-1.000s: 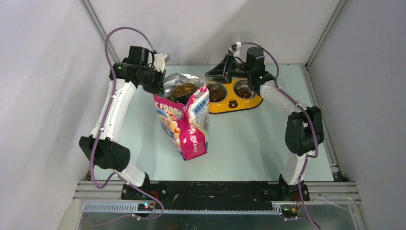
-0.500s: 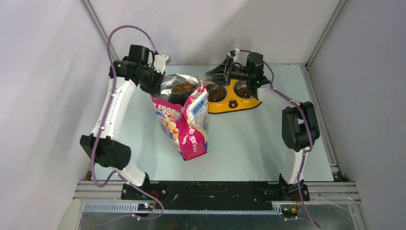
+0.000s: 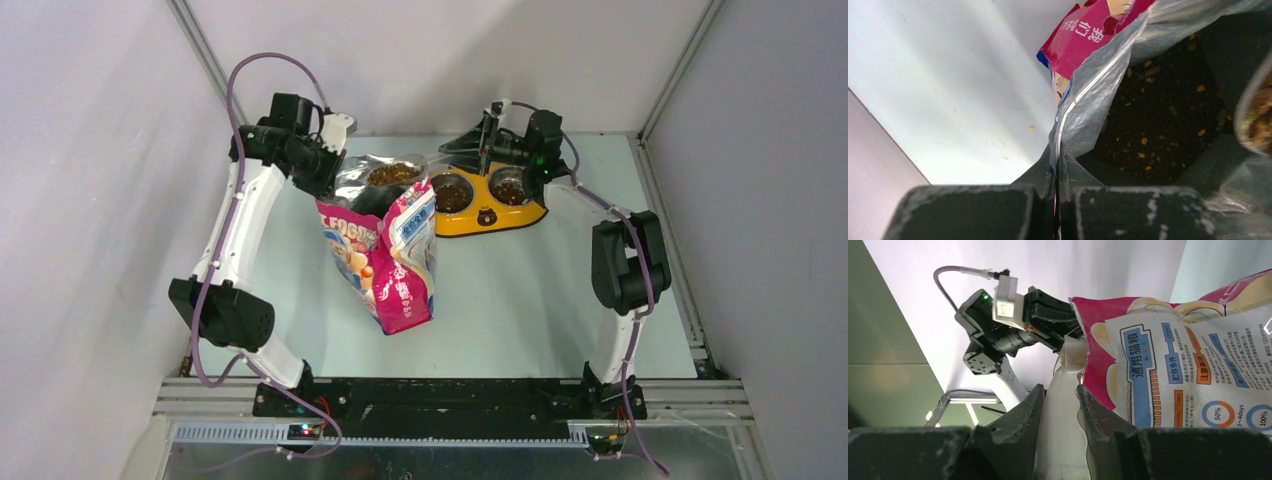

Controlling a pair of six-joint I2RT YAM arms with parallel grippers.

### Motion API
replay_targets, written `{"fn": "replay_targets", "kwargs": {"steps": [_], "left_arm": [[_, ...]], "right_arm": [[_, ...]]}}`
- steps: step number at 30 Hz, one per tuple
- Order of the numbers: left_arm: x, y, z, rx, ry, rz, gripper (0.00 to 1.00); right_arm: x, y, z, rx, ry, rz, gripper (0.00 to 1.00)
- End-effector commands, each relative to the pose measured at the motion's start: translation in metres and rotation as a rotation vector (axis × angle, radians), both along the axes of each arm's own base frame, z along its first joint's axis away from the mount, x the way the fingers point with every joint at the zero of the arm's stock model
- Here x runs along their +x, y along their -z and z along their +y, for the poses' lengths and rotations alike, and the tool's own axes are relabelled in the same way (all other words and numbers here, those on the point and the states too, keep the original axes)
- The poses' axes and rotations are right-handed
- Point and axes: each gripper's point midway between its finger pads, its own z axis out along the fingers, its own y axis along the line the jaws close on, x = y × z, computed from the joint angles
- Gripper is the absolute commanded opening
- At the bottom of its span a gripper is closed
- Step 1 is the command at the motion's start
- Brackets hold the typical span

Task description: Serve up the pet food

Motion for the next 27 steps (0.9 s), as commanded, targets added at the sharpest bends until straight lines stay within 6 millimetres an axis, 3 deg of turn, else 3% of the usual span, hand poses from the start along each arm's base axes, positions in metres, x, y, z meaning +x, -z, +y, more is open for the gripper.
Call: {"fn": "replay_targets", "kwargs": {"steps": [1, 13, 20, 27], "left_arm": [[0.011, -0.011, 0.021, 0.051, -0.028, -0.094, 0.0], [0.012, -0.01, 0.02, 0.051, -0.034, -0.07, 0.0], [0.01, -0.012, 0.02, 0.043, -0.036, -0.071, 0.0], [0.007, -0.009, 0.017, 0.025, -0.038, -0.057, 0.0]], "right_arm": [[-0.008, -0.044, -0.022, 0.031, 0.039, -0.125, 0.0], [0.024, -0.053, -0.097, 0.034, 0.226, -0.171, 0.0], [0.039, -0.038, -0.135, 0.016, 0.324, -0.159, 0.0], [0.068, -0.004, -0.204, -0.017, 0.498, -0.093, 0.0]]}}
